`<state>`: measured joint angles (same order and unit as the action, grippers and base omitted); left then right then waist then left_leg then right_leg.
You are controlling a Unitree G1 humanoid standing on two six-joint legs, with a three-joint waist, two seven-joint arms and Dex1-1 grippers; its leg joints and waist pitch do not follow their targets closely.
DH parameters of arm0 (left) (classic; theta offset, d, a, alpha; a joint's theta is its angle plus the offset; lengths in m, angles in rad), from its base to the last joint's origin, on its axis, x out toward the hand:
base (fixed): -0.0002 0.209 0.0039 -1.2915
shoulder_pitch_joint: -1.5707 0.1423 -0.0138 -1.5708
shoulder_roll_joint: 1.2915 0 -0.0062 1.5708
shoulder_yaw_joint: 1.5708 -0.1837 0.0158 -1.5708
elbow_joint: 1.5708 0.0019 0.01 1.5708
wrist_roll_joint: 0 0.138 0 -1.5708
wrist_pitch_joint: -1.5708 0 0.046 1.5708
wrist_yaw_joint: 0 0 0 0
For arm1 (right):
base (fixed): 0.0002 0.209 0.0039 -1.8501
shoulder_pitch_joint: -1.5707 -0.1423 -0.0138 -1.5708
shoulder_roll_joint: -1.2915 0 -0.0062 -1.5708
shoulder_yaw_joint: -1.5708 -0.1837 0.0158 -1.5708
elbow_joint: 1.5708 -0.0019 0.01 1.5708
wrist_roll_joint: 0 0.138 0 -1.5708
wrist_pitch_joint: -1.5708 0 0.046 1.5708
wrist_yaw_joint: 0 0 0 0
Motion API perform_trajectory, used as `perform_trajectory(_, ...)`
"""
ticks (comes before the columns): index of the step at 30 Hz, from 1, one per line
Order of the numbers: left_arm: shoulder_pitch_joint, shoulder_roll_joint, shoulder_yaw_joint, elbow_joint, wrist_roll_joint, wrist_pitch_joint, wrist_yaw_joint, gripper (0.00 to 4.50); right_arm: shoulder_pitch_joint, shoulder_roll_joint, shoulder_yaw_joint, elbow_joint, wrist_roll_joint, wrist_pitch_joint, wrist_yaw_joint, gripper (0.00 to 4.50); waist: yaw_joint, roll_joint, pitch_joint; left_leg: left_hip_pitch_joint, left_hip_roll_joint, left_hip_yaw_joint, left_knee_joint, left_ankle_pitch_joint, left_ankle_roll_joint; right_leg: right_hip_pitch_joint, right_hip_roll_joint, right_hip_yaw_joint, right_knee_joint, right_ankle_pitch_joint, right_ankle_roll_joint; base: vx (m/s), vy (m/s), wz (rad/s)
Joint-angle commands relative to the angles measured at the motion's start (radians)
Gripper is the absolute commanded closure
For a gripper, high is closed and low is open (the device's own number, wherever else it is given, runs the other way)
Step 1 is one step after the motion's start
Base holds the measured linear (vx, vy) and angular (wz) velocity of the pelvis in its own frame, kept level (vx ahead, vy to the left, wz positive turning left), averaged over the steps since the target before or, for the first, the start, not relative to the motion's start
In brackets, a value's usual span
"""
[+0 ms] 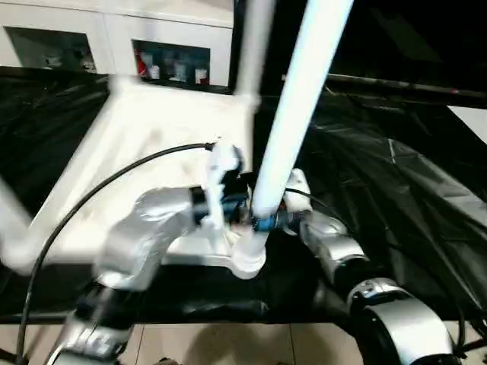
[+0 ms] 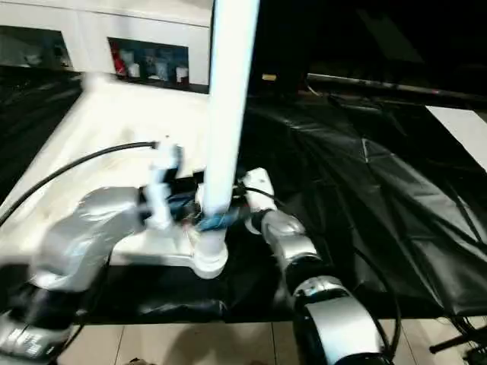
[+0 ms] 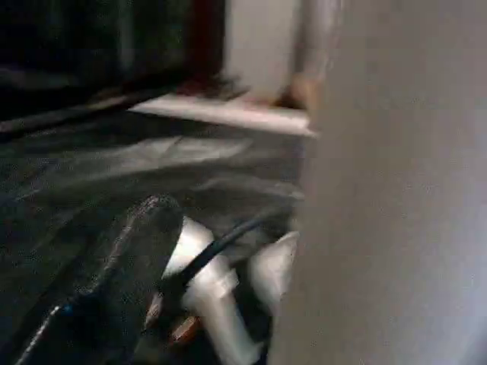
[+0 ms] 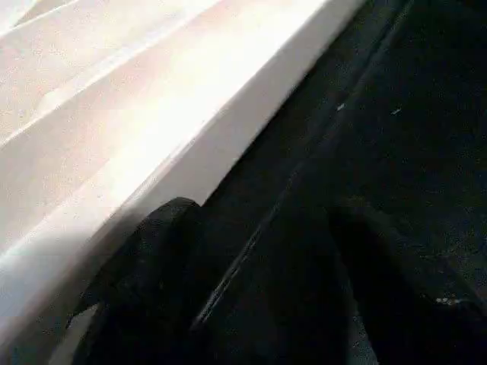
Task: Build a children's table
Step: Rotate table base
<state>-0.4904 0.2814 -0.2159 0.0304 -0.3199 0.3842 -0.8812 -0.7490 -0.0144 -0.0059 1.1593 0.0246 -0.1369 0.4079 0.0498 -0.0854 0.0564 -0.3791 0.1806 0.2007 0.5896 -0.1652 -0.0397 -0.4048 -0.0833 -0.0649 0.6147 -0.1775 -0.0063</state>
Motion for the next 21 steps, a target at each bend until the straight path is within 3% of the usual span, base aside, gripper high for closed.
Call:
perform_trajectory(1,0.0,0.032,0.001,0.04,0.054,-0.016,0.028,0.02,-0.015,-0.028,-0.027,0.003,0.005,-0.011,-0.019,1.42,0.01,0.024,-0.066,0.026,0.055,-0.028,-0.077,-0.287,-0.048,0.04,-0.064,0.049,-0.064,-0.199,-0.196,0.0,0.0,0.0)
perform_trajectory(7,0.102,0.157,-0.011,-0.067,0.024,0.045,-0.11,0.02,0.009,-0.077,-0.039,-0.046,0.017,-0.005,0.054,1.42,0.015,0.026,-0.066,0.029,0.055,-0.024,-0.076,-0.275,-0.043,0.038,-0.063,0.049,-0.059,-0.168,-0.218,0.0,0.0,0.0)
perform_trajectory(9,0.152,0.214,-0.025,-0.103,0.027,0.045,-0.148,0.02,0.039,-0.121,-0.019,-0.098,0.016,0.001,0.136,1.42,0.02,0.018,-0.063,0.027,0.058,-0.025,-0.079,-0.294,-0.041,0.039,-0.064,0.049,-0.062,-0.193,-0.217,0.0,0.0,0.0)
perform_trajectory(11,0.16,0.233,-0.036,-0.077,0.044,0.01,-0.161,0.02,0.066,-0.16,0.008,-0.149,0.012,0.011,0.22,1.42,0.029,0.022,-0.059,0.032,0.056,-0.024,-0.079,-0.315,-0.04,0.034,-0.061,0.05,-0.068,-0.232,-0.204,0.0,0.0,0.0)
perform_trajectory(13,0.158,0.239,-0.043,-0.058,0.055,-0.005,-0.166,0.02,0.082,-0.182,0.023,-0.185,0.011,0.021,0.268,1.42,0.038,0.022,-0.059,0.033,0.057,-0.025,-0.08,-0.33,-0.049,0.033,-0.063,0.051,-0.07,-0.263,-0.194,0.0,0.0,0.0)
perform_trajectory(14,0.149,0.242,-0.053,-0.027,0.076,-0.024,-0.164,0.3,0.103,-0.212,0.042,-0.232,0.008,0.033,0.327,1.42,0.043,0.02,-0.057,0.034,0.055,-0.025,-0.081,-0.347,-0.048,0.032,-0.062,0.051,-0.075,-0.29,-0.181,0.0,0.0,0.0)
perform_trajectory(15,0.14,0.239,-0.059,-0.005,0.095,-0.04,-0.152,0.3,0.115,-0.23,0.054,-0.258,0.004,0.037,0.356,1.42,0.043,0.024,-0.057,0.034,0.056,-0.026,-0.081,-0.352,-0.05,0.032,-0.062,0.052,-0.075,-0.295,-0.174,0.0,0.0,0.0)
perform_trajectory(16,0.14,0.239,-0.059,-0.005,0.095,-0.04,-0.152,0.38,0.115,-0.23,0.054,-0.258,0.004,0.037,0.356,1.42,0.043,0.021,-0.059,0.032,0.057,-0.028,-0.081,-0.348,-0.054,0.034,-0.064,0.053,-0.074,-0.296,-0.167,0.0,0.0,0.0)
perform_trajectory(19,0.118,0.225,-0.068,0.038,0.13,-0.059,-0.124,0.63,0.143,-0.273,0.079,-0.325,-0.005,0.05,0.421,1.42,0.043,0.016,-0.061,0.028,0.055,-0.028,-0.08,-0.323,-0.051,0.038,-0.063,0.052,-0.074,-0.273,-0.173,0.0,0.0,0.0)
perform_trajectory(20,0.096,0.208,-0.076,0.069,0.142,-0.049,-0.114,0.77,0.167,-0.315,0.095,-0.393,-0.002,0.075,0.48,1.42,0.043,0.022,-0.061,0.029,0.053,-0.027,-0.08,-0.312,-0.043,0.039,-0.059,0.052,-0.075,-0.251,-0.174,0.0,0.0,0.0)
perform_trajectory(21,0.093,0.207,-0.078,0.072,0.143,-0.047,-0.114,0.83,0.171,-0.321,0.096,-0.403,-0.001,0.079,0.487,1.42,0.048,0.021,-0.065,0.032,0.056,-0.026,-0.075,-0.301,-0.042,0.038,-0.063,0.052,-0.069,-0.227,-0.181,0.0,0.0,0.0)
